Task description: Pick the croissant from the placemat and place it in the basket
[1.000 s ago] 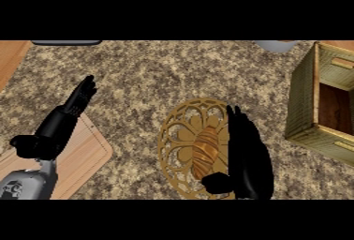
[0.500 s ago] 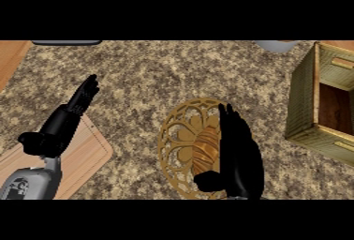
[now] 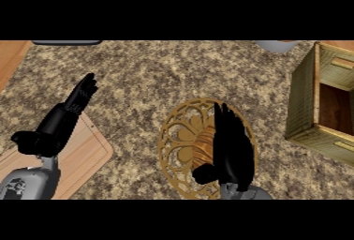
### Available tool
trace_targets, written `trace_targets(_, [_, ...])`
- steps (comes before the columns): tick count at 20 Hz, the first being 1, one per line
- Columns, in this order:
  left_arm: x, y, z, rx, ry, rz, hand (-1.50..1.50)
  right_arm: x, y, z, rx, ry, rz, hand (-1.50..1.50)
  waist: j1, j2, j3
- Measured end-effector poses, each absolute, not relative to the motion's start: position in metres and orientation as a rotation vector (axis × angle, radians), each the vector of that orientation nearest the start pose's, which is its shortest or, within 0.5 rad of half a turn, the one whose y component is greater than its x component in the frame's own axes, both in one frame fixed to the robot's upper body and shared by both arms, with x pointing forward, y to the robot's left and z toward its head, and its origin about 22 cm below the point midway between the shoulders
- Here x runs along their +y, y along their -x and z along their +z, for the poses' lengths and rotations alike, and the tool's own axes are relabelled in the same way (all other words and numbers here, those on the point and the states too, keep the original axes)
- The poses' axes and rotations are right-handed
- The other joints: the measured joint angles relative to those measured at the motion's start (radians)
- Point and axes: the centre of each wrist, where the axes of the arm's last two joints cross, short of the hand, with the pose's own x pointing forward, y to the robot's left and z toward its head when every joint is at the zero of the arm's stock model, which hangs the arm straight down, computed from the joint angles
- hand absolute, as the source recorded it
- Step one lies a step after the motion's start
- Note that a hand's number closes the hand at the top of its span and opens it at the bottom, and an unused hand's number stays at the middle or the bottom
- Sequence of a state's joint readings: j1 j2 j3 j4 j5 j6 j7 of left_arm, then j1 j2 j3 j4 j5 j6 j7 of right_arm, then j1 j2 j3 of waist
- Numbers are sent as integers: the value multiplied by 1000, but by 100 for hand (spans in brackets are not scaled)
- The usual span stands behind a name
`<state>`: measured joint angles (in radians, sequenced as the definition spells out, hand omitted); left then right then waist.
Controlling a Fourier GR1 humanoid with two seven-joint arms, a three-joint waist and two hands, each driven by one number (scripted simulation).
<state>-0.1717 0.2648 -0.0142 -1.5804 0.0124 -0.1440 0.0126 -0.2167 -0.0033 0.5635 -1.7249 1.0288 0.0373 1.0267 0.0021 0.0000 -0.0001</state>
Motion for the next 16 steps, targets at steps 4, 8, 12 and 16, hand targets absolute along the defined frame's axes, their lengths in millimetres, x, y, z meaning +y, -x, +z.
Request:
trace_targets(4, [269, -286, 57, -1693, -46, -380, 0, -83, -228, 74, -1094, 881, 745, -150, -2, 0, 0])
trace_targets(8, [266, -284, 57, -1690, -45, -386, 0, -78, -236, 55, -1056, 889, 757, -150, 0, 0, 0])
trace_targets(12, [274, -284, 57, -1690, -41, -381, 0, -80, -244, 49, -1026, 889, 748, -150, 0, 0, 0])
trace_targets(16, [266, -282, 65, -1687, -42, -386, 0, -76, -246, 38, -998, 883, 758, -150, 1, -1, 0])
